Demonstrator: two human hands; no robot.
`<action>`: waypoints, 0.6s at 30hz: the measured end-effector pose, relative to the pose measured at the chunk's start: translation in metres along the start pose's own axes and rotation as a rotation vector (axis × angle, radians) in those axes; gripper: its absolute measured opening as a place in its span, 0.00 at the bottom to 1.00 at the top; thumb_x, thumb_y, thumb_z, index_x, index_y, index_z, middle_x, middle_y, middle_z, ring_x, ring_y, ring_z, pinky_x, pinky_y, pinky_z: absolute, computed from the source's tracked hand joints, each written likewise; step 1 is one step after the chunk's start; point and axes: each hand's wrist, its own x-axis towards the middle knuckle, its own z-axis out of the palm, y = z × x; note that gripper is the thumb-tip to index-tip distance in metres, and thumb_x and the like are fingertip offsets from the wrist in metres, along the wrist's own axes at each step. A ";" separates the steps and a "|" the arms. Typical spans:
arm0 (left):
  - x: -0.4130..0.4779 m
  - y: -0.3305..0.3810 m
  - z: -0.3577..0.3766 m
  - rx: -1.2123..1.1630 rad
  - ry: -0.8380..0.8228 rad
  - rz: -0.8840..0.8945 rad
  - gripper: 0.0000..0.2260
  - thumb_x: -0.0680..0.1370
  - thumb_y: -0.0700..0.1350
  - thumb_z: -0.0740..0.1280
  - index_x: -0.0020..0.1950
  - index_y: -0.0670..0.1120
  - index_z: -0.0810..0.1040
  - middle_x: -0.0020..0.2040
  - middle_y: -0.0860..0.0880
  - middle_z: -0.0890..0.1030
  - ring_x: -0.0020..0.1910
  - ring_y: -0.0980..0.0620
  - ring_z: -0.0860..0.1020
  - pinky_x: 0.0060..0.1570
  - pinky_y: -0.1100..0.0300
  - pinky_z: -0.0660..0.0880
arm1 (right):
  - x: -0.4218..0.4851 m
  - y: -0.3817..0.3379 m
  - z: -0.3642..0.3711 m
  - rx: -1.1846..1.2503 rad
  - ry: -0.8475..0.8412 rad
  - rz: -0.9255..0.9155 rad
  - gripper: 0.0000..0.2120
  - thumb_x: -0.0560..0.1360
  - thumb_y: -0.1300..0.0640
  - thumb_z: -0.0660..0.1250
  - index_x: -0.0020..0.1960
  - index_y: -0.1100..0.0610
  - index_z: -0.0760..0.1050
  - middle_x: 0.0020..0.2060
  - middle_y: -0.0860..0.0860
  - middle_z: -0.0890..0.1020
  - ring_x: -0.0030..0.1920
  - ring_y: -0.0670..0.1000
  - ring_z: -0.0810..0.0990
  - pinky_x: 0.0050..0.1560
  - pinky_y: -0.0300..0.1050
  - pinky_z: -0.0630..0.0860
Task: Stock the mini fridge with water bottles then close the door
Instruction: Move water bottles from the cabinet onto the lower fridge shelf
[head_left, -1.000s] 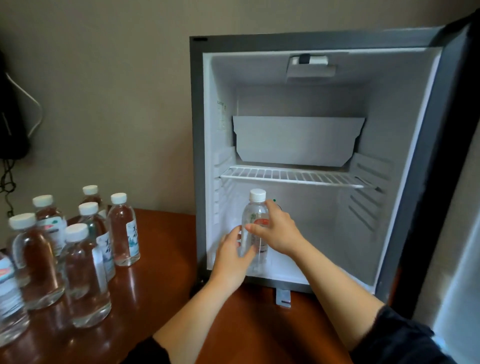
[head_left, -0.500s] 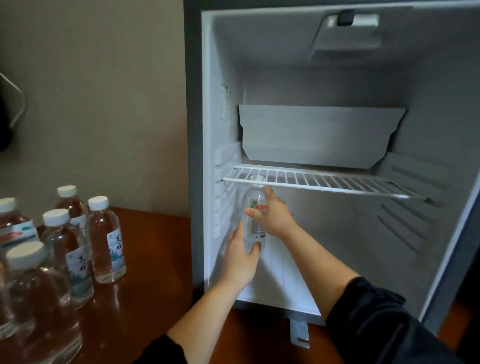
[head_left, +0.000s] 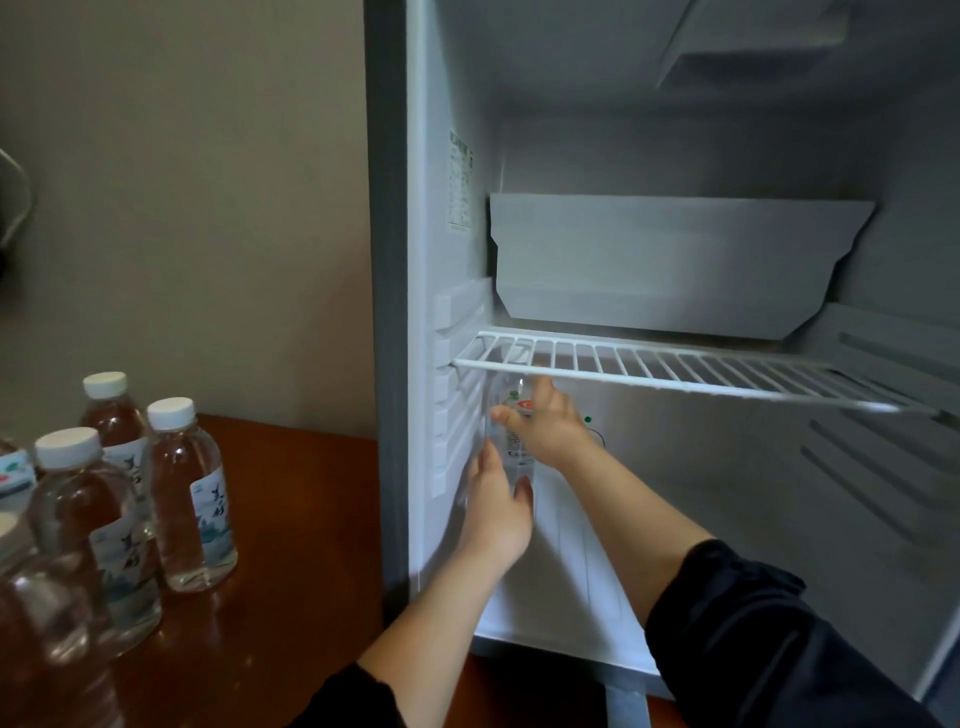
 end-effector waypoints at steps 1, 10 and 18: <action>0.001 0.000 -0.001 0.000 0.003 0.003 0.30 0.79 0.41 0.59 0.77 0.46 0.47 0.77 0.46 0.54 0.76 0.47 0.55 0.74 0.52 0.56 | 0.000 -0.001 0.000 0.003 0.005 -0.002 0.31 0.78 0.46 0.61 0.73 0.61 0.55 0.70 0.59 0.66 0.71 0.58 0.64 0.66 0.49 0.64; -0.024 0.003 -0.016 0.099 -0.173 -0.049 0.27 0.81 0.46 0.55 0.77 0.47 0.48 0.78 0.47 0.54 0.76 0.49 0.56 0.71 0.58 0.59 | -0.030 0.022 0.014 0.140 -0.003 0.040 0.27 0.78 0.50 0.62 0.71 0.61 0.57 0.52 0.56 0.76 0.47 0.55 0.75 0.48 0.51 0.75; -0.090 0.020 -0.071 0.299 -0.385 0.023 0.23 0.80 0.49 0.57 0.75 0.49 0.58 0.76 0.48 0.60 0.70 0.50 0.67 0.65 0.60 0.65 | -0.103 0.004 -0.004 0.060 -0.215 0.002 0.19 0.79 0.51 0.59 0.67 0.58 0.69 0.62 0.58 0.75 0.57 0.59 0.78 0.51 0.57 0.80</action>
